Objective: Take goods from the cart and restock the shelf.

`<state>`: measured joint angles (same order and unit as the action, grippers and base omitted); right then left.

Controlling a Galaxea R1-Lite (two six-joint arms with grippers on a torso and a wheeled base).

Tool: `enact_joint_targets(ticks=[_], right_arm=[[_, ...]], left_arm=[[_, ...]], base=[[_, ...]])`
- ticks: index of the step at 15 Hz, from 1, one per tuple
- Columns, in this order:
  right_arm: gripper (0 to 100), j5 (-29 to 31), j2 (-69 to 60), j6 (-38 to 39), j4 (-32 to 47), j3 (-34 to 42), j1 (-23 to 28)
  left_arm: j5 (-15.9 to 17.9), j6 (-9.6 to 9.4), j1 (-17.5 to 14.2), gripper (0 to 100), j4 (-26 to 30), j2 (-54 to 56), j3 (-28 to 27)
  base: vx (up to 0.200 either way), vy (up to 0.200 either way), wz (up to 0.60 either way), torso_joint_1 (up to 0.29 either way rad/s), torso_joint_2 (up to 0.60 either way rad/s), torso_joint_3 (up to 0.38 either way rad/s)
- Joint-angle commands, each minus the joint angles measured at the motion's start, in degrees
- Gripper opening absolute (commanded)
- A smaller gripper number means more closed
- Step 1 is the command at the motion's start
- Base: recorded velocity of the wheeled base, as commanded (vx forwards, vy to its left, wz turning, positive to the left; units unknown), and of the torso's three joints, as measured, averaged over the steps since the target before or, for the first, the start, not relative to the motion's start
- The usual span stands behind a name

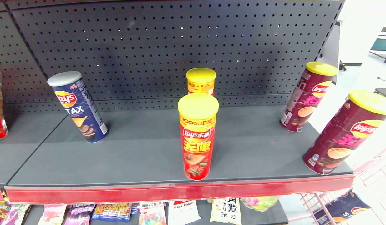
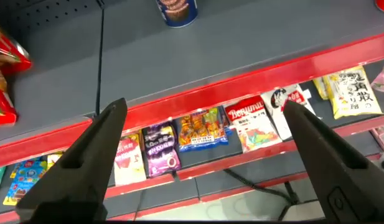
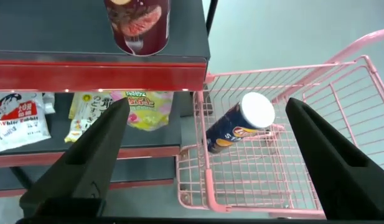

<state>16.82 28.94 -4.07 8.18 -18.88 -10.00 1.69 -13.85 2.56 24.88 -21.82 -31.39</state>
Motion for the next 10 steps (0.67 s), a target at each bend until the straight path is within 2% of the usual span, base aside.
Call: enact_joint_targets(ticks=[1,2,8,10], right_arm=[[100,0.2,-2.3,-0.3,0.2,0.6,0.0],[100,0.3,-2.9,-0.3,0.2,0.6,0.0],[100,0.4,-3.3,-0.7,0.2,1.0,0.0],[100,0.3,-3.3,-0.8,0.2,1.0,0.0]], left_arm=[[0.0,-0.04,-0.1,100,0.0,0.7,0.3],[0.0,-0.04,-0.1,100,0.0,1.1,0.3],[-0.1,-0.04,-0.1,100,0.0,3.7,1.2],[0.0,-0.13,-0.1,100,0.0,5.2,1.9]], base=[[0.000,0.000,0.00,0.000,0.00,0.000],[0.000,0.000,0.00,0.000,0.00,0.000],[-0.200,0.000,0.00,0.005,0.00,0.001],[0.000,0.000,0.00,0.000,0.00,0.000]])
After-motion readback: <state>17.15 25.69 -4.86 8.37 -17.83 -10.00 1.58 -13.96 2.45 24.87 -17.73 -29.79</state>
